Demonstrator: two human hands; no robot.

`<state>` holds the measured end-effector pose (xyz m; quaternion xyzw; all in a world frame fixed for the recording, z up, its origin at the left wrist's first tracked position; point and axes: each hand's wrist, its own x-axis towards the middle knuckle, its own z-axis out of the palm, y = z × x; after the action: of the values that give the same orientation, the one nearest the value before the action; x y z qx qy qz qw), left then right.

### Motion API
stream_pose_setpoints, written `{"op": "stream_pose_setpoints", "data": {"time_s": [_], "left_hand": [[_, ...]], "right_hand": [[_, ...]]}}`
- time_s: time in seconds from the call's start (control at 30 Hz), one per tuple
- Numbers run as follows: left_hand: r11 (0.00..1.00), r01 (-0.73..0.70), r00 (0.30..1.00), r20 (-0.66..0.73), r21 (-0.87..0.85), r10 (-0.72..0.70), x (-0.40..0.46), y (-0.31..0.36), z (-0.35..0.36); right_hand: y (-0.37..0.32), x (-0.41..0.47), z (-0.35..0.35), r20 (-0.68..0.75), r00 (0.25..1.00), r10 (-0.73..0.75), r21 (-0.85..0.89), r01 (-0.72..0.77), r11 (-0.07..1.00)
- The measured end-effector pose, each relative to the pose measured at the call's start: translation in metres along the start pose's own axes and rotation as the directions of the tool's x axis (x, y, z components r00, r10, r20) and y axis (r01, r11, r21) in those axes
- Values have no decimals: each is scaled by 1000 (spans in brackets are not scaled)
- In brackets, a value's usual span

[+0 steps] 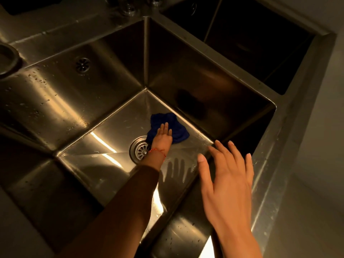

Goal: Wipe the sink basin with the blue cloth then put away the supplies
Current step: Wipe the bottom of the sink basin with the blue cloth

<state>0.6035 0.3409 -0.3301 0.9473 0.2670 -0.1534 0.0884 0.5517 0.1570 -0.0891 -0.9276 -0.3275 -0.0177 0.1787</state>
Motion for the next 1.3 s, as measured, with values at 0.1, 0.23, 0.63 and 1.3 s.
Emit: {"op": "stream_pose_setpoints", "data": {"time_s": [0.1, 0.23, 0.63, 1.3], "left_hand": [[993, -95, 995, 0, 69, 96, -6, 3, 7], [966, -206, 978, 16, 155, 206, -7, -3, 7], [869, -422, 905, 77, 258, 417, -17, -14, 7], [989, -136, 990, -37, 48, 138, -41, 18, 26]], "right_hand": [[0, 0, 1, -7, 1000, -2, 1, 2, 1000], [0, 0, 1, -7, 1000, 3, 6, -2, 1000], [0, 0, 1, -3, 1000, 1, 1, -1, 1000], [0, 0, 0, 17, 1000, 22, 8, -22, 1000]]}}
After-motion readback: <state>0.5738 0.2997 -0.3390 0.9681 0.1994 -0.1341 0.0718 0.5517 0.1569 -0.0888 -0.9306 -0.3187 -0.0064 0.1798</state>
